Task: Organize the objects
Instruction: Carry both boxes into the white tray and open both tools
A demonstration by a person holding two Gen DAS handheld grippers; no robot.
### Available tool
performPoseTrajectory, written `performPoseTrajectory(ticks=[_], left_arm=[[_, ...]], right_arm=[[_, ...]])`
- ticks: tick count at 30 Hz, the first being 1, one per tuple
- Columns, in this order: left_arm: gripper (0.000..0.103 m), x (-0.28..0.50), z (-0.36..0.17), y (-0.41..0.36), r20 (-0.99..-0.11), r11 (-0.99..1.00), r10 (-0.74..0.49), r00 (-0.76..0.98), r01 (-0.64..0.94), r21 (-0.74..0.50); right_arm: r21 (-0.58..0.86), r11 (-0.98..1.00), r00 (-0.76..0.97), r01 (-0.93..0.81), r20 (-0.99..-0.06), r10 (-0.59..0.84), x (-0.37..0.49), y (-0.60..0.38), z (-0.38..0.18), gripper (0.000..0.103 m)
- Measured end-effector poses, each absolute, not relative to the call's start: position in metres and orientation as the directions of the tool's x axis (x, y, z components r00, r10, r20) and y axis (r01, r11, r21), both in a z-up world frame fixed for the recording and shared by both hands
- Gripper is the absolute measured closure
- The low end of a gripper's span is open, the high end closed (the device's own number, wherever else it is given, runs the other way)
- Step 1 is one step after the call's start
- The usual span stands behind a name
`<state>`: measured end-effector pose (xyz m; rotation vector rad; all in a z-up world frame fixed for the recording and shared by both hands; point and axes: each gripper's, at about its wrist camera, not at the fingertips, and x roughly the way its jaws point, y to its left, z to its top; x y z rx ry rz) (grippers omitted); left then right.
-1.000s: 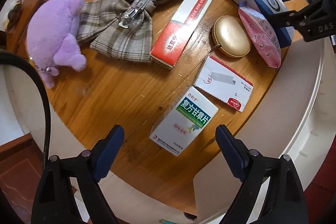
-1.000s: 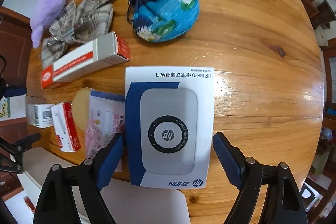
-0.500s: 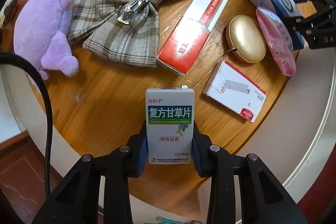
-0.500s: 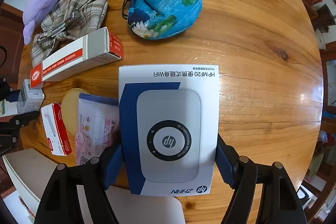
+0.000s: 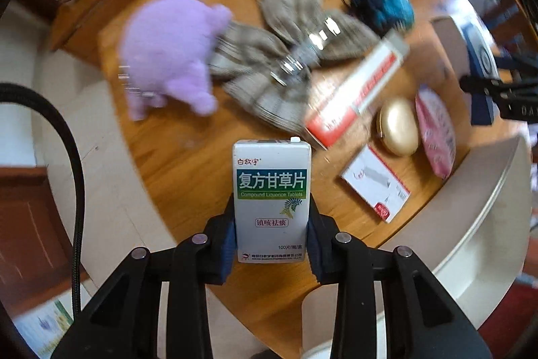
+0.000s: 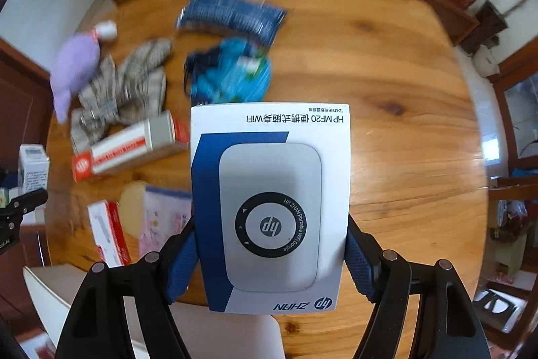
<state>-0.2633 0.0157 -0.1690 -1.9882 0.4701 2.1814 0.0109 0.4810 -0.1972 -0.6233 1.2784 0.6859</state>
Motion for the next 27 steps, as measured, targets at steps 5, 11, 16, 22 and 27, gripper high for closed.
performPoseTrajectory(ticks=[5, 11, 16, 22, 27], left_arm=[[0.065, -0.248, -0.109, 0.013, -0.967, -0.975, -0.132, -0.217, -0.147, 0.166], [0.065, -0.235, -0.074, 0.004, -0.930, -0.990, -0.134, -0.341, 0.005, 0.140], [0.065, -0.185, -0.041, 0.020, -0.898, -0.984, -0.163, -0.408, 0.127, 0.121], [0.065, -0.138, -0.033, 0.059, -0.886, -0.971, -0.210, -0.414, 0.192, 0.140], [0.065, -0.103, -0.040, 0.085, -0.901, -0.966, -0.204, -0.383, 0.229, 0.121]], right_arm=[[-0.021, 0.707, 0.223, -0.707, -0.955, 0.194, 0.012, 0.451, -0.161, 0.026], [0.027, 0.731, 0.278, -0.682, -0.915, 0.292, 0.033, 0.444, -0.097, 0.026], [0.054, 0.708, 0.294, -0.705, -0.885, 0.360, 0.011, 0.415, -0.047, 0.026], [0.120, 0.619, 0.194, -0.777, -0.889, 0.415, -0.033, 0.388, -0.028, 0.026], [0.132, 0.531, 0.104, -0.837, -0.915, 0.391, -0.071, 0.378, -0.041, 0.026]])
